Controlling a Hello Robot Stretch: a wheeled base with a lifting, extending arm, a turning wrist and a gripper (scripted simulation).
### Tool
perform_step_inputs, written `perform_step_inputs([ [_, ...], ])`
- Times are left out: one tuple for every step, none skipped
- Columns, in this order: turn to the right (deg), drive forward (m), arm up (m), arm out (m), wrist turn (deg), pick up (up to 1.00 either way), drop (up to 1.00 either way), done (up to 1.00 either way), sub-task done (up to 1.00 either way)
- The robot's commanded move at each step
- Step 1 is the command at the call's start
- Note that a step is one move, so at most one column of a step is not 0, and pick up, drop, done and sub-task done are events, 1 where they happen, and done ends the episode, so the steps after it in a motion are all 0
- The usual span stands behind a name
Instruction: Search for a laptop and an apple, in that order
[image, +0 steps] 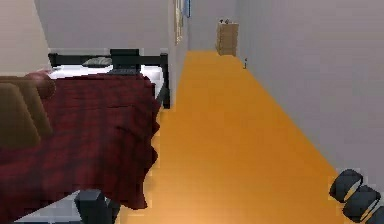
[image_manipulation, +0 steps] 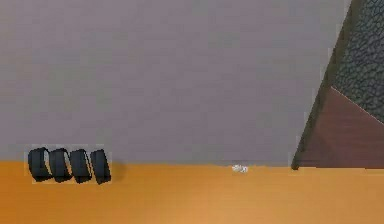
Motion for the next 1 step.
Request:
perform_step_inputs([
  [0.0,0.2,0.0,0.0,0.0,0.0,0.0,0.0,0.0],
])
